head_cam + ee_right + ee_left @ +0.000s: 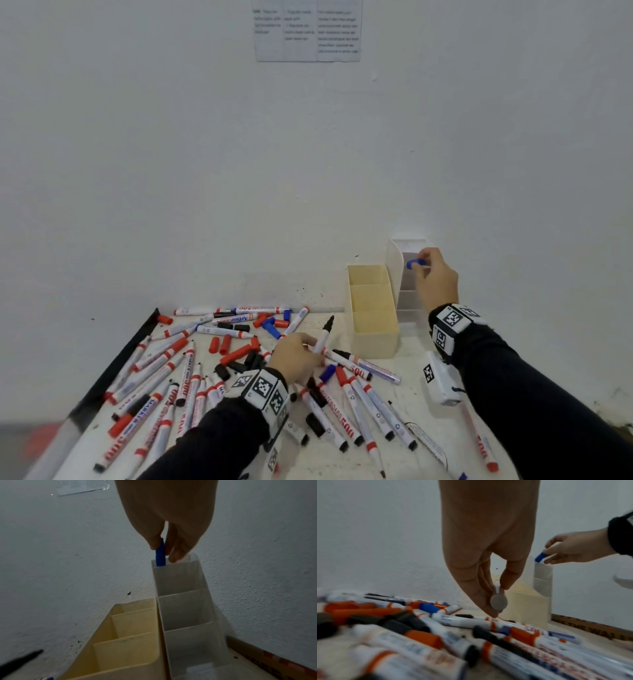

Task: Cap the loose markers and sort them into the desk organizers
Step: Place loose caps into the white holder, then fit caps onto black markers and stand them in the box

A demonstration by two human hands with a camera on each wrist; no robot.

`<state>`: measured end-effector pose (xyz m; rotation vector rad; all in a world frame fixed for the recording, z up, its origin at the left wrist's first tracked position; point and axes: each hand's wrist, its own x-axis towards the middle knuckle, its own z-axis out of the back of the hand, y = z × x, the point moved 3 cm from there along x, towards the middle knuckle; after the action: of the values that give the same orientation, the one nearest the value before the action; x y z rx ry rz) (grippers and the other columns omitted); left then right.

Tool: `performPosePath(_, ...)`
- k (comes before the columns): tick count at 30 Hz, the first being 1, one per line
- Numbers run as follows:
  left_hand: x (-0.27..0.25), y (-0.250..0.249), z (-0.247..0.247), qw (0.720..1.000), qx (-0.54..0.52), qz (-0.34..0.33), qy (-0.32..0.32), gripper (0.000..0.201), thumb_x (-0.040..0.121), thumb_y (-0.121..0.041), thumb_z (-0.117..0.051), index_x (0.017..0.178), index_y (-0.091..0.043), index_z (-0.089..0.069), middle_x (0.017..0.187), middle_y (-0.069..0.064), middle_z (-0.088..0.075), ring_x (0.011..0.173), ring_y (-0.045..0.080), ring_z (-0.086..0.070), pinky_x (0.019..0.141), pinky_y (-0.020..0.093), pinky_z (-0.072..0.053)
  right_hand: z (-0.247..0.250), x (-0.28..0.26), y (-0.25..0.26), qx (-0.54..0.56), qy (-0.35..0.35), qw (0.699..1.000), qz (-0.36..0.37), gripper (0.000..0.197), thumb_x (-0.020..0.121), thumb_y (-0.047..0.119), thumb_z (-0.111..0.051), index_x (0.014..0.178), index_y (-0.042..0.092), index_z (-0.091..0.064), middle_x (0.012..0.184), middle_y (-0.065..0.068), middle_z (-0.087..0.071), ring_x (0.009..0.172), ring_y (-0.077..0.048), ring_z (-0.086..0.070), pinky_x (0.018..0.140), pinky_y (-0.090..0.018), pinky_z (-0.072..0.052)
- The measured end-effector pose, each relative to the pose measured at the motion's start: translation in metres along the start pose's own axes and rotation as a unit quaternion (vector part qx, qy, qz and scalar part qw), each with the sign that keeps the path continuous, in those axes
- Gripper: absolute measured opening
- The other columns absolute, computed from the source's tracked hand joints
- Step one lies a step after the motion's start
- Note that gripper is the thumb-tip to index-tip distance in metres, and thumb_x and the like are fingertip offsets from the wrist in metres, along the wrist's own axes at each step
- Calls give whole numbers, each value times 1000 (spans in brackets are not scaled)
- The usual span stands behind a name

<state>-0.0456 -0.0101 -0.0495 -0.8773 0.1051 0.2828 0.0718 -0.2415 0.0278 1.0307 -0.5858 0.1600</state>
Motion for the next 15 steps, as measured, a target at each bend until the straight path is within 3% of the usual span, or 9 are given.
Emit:
performPosePath(2,-4,13,20,1000,-17,15,-14,37,89,-17,-57,125,-16,-52,111,4,-59,72,9,-58,59,17,-50,-4,-1,3,-12,11,1000,-19,11,90,4,-49,101,5,-51,103,-18,-61,93,-33,-59,78,-29,-42)
performPosePath(5,-9,31,43,997,-49,38,-54,30,92,-17,-51,121,-15,-53,89,-1,-58,62,10,-56,49,17,-47,-7,-8,14,-68,-3,998,-19,21,88,3,-50,108,0,-53,116,-19,-51,105,-33,-49,87,-31,-37)
performPosePath(7,-14,39,56,992,-76,50,-92,23,94,-21,-44,114,-14,-54,82,2,-58,62,14,-54,54,23,-48,-7,-20,26,-105,-56,993,17,21,85,3,-52,105,0,-56,116,-18,-47,106,-32,-45,89,-32,-36)
performPosePath(9,-18,46,64,989,-80,53,-116,20,96,-21,-38,103,-12,-54,78,5,-55,63,16,-48,60,28,-42,-15,-38,42,-99,-64,990,73,11,84,3,-54,94,4,-58,101,-11,-51,94,-25,-48,83,-32,-41)
performPosePath(10,-20,49,67,989,-70,52,-123,18,96,-20,-36,94,-11,-52,78,6,-54,62,16,-46,61,28,-38,-23,-46,49,-73,-21,993,87,7,84,3,-54,88,7,-57,92,-5,-52,86,-20,-49,77,-28,-43)
performPosePath(12,-26,54,72,988,-55,54,-132,24,95,-22,-37,77,-12,-49,76,7,-52,62,17,-44,60,28,-34,-46,-66,61,-40,161,983,75,11,84,3,-54,82,14,-56,79,3,-52,75,-14,-50,70,-23,-42)
performPosePath(13,-28,58,75,988,-51,54,-136,27,94,-23,-38,72,-13,-48,73,6,-52,62,18,-45,60,27,-35,-59,-78,64,-60,283,955,63,11,85,7,-56,83,18,-57,79,6,-53,74,-11,-50,70,-23,-44)
performPosePath(15,-33,64,81,988,-33,54,-144,28,93,-26,-42,69,-16,-50,68,3,-53,65,21,-51,63,28,-39,-77,-106,64,-147,501,852,29,10,84,20,-63,94,22,-62,85,9,-56,75,-6,-52,70,-23,-45)
